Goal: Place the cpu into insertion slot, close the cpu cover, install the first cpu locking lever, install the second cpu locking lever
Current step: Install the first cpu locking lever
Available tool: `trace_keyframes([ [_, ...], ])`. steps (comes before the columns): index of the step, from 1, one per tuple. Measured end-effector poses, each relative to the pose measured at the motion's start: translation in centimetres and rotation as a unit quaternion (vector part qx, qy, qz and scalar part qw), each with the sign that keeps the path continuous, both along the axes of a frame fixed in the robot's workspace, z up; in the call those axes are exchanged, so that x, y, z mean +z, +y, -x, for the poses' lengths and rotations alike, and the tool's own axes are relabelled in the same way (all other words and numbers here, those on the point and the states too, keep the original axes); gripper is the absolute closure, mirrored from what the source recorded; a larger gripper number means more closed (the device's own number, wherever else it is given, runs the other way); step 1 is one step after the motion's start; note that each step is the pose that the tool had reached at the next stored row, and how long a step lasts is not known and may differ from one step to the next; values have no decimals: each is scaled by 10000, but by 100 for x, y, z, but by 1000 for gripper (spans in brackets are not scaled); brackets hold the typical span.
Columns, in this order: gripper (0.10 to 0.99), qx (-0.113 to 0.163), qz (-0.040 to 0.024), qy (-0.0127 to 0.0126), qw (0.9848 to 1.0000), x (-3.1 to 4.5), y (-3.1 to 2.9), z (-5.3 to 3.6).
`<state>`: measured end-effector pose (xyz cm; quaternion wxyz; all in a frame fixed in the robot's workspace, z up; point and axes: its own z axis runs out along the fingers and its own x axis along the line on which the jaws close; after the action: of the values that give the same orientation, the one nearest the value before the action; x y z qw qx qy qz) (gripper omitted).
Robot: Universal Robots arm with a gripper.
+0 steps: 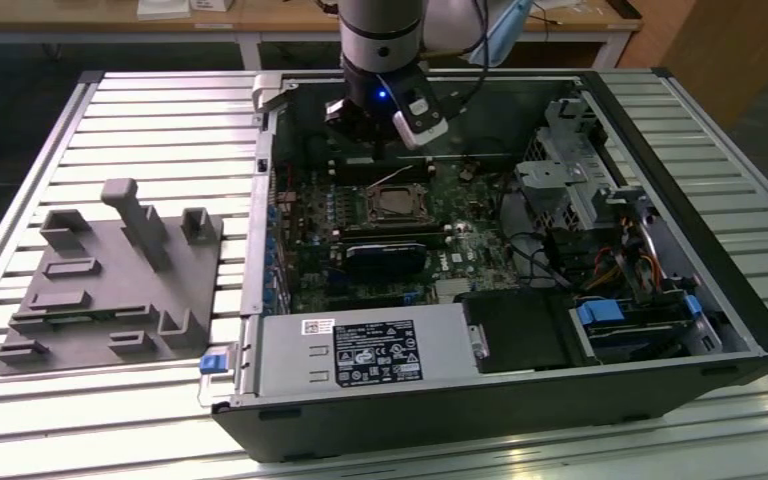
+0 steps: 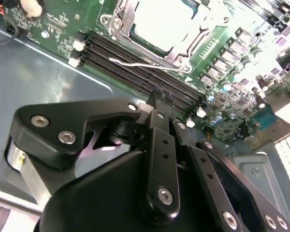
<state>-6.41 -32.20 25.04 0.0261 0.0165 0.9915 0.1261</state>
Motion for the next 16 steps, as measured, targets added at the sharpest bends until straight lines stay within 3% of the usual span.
trace_keyframes([
  [1,980,0,0,-2,10000,0,0,-1],
  [2,980,0,-4,-24,10000,-3,0,0],
  [3,980,0,-4,-62,10000,-9,0,1],
  [10,980,0,-2,-427,9991,-37,0,21],
  [14,980,0,0,-615,9981,-56,0,36],
  [16,980,0,4,-690,9976,-72,1,44],
])
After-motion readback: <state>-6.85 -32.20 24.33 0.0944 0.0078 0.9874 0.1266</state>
